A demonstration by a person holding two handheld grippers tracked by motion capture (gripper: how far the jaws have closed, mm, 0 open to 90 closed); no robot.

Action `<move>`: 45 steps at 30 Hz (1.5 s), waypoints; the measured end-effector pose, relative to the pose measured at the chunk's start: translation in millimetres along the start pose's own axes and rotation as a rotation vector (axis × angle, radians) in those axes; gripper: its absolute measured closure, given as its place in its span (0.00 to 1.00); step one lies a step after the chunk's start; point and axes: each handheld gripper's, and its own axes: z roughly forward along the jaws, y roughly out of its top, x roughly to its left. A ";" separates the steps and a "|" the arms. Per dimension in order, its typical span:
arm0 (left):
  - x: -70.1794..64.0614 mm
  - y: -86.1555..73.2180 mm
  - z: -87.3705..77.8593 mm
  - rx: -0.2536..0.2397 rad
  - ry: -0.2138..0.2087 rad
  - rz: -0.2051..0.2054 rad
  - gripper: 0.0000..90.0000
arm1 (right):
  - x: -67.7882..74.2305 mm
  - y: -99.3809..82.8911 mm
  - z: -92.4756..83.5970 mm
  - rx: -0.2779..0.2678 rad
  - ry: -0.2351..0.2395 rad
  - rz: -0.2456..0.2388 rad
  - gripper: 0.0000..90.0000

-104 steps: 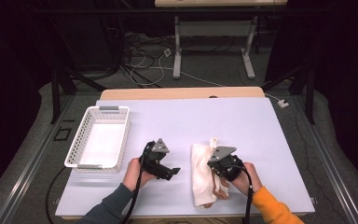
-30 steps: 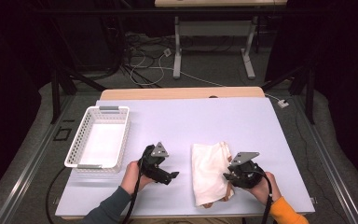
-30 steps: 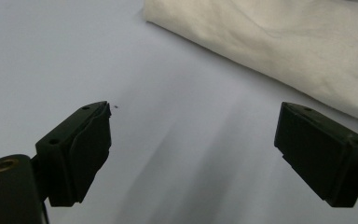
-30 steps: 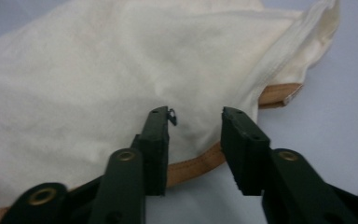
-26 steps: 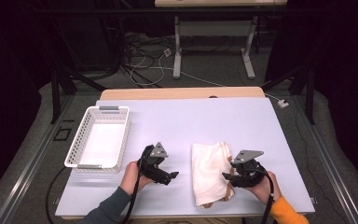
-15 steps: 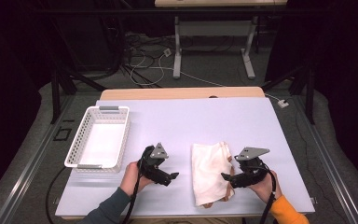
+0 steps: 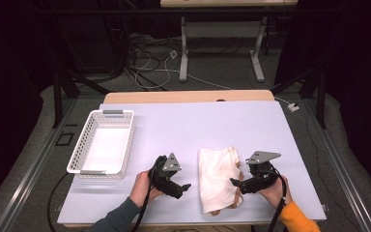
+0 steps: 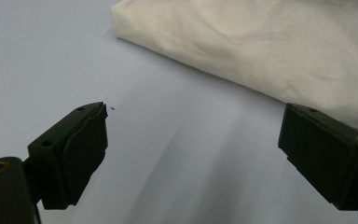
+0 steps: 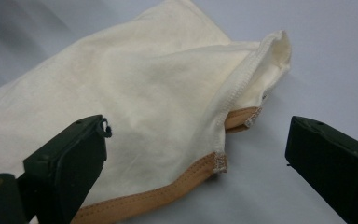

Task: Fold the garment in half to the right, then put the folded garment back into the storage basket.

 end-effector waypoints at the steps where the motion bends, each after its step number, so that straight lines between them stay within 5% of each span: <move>1: -1.4 0.3 0.3 0.005 -0.004 0.005 0.08 | -0.6 -0.2 0.3 0.003 0.001 0.006 0.06; 7: -11.1 2.0 3.7 -0.025 -0.030 0.039 0.08 | -5.5 -0.2 2.3 -0.003 -0.006 0.012 0.06; 30: -44.4 12.9 19.9 -0.016 -0.111 0.139 0.06 | -23.3 23.9 18.5 -0.032 -0.062 0.027 0.17; 38: -53.6 14.8 24.1 -0.009 -0.137 0.172 0.08 | -30.4 39.0 37.1 -0.018 -0.100 0.025 0.38; 45: -62.4 15.6 30.3 0.010 -0.162 0.199 0.12 | -37.7 40.5 50.8 0.019 -0.084 0.038 0.53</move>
